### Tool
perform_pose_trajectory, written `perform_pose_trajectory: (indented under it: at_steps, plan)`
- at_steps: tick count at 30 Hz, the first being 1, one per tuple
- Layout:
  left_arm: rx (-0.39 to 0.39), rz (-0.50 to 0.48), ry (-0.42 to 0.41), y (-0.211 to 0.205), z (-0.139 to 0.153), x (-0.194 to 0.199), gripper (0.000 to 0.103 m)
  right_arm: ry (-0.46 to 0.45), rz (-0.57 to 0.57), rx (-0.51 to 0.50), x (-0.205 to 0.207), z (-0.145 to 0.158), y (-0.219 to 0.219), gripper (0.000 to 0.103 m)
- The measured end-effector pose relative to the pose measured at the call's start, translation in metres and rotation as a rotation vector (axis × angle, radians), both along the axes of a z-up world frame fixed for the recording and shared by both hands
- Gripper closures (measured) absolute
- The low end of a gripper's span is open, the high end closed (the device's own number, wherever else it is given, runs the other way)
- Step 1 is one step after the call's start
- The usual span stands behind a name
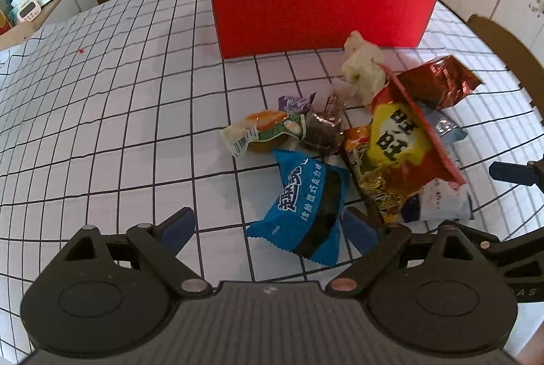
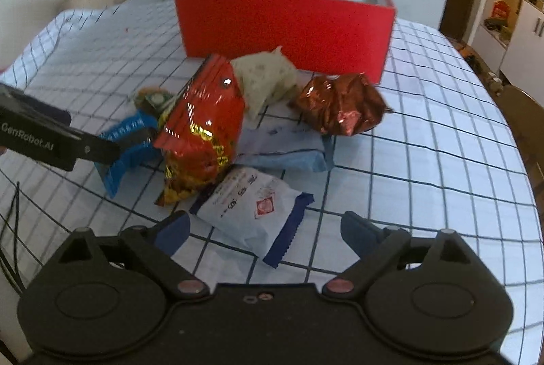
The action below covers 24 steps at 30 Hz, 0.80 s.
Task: Organize snacks
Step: 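Grasp the blue wrapper with the left tool while the right tool grasps the white packet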
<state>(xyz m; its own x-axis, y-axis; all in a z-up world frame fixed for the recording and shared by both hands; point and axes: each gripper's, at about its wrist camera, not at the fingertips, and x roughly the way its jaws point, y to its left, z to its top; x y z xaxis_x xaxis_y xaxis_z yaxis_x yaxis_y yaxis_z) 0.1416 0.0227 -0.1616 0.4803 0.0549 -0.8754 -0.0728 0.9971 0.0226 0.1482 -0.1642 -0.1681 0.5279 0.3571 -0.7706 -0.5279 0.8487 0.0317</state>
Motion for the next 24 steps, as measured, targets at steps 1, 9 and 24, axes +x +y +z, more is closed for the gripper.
perform_pose_trajectory:
  at_steps: [1, 9, 24]
  plan:
    - [0.005, 0.002, 0.000, 0.000, -0.002, 0.002, 0.009, -0.002, 0.015, -0.008, 0.001, -0.002, 0.002, 0.011]
    - [0.014, -0.036, -0.003, -0.006, -0.010, 0.011, 0.009, 0.013, 0.094, -0.035, 0.014, -0.014, 0.012, 0.012]
    - [-0.052, -0.038, 0.047, -0.003, -0.016, 0.013, 0.050, -0.024, 0.129, -0.020, 0.009, -0.016, 0.012, 0.030]
